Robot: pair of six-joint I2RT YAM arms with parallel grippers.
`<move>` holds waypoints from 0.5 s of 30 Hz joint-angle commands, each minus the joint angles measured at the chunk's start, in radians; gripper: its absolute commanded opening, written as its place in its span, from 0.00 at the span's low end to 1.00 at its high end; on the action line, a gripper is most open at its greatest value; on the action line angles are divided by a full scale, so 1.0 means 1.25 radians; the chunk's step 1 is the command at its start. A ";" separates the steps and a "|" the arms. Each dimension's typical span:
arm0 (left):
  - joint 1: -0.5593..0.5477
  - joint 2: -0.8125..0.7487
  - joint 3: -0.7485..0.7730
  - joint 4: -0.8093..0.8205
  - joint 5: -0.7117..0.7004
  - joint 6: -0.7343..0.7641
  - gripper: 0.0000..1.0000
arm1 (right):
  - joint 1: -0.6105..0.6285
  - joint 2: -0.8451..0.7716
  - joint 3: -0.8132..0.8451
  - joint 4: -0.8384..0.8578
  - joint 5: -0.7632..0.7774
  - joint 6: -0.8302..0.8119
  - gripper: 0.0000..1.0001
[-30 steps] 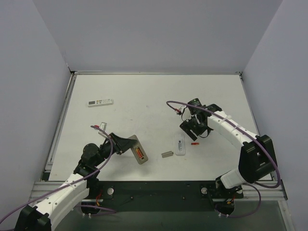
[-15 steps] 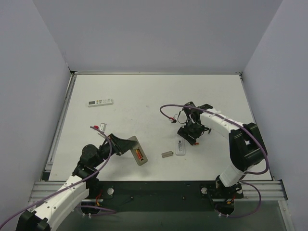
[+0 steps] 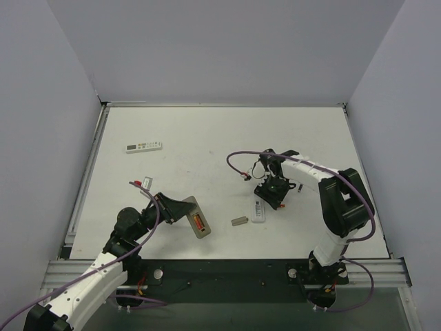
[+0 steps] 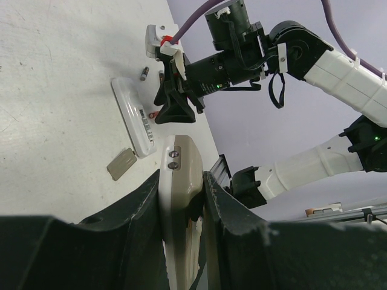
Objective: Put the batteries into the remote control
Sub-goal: Pick up the battery from the center of the board.
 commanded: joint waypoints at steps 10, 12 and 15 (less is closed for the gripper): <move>0.004 -0.027 0.003 -0.001 0.000 0.009 0.00 | 0.006 0.059 0.003 -0.011 0.019 -0.002 0.30; 0.004 -0.029 0.001 -0.003 -0.005 0.007 0.00 | 0.009 0.064 0.011 -0.011 0.020 0.007 0.20; 0.004 -0.024 0.003 -0.001 -0.007 0.007 0.00 | 0.012 0.052 0.017 -0.016 0.022 0.032 0.08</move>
